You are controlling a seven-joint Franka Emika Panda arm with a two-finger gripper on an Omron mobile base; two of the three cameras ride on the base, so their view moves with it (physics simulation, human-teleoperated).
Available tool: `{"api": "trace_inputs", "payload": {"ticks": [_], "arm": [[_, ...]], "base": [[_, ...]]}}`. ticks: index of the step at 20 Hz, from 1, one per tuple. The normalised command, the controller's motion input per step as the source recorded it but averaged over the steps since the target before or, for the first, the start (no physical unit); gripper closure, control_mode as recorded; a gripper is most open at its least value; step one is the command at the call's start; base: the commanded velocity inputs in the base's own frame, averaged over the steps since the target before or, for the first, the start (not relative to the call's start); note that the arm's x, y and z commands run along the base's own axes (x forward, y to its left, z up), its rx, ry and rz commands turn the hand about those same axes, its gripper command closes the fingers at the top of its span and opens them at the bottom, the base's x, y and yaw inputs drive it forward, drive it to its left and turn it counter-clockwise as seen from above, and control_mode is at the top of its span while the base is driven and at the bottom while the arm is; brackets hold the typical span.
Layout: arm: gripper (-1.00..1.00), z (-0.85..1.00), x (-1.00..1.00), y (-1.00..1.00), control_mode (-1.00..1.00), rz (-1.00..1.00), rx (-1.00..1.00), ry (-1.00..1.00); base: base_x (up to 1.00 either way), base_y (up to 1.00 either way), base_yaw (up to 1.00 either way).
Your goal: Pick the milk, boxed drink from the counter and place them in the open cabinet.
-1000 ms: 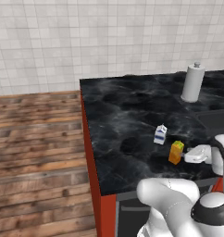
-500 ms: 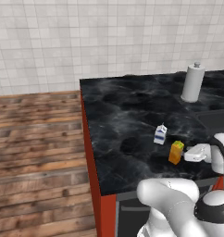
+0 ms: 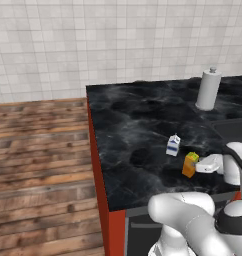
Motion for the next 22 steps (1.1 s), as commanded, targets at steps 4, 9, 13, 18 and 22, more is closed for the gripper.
{"api": "trace_inputs", "payload": {"ticks": [4,9,13,18,22], "arm": [[-1.00,-0.12,0.17,0.00,-1.00,0.00,-0.01,0.01],[-1.00,-0.14,0.21,0.00,-1.00,0.00,-0.02,0.02],[-1.00,-0.15,0.19,0.00,-1.00,0.00,-0.02,0.00],[1.00,-0.13,0.14,0.05,-1.00,0.00,-0.04,0.01],[1.00,0.00,0.00,0.00,-1.00,0.00,0.00,0.00]], "base": [[0.00,0.00,0.00],[0.00,0.00,0.00],[0.00,0.00,0.00],[0.00,0.00,0.00],[0.00,0.00,0.00]]}}
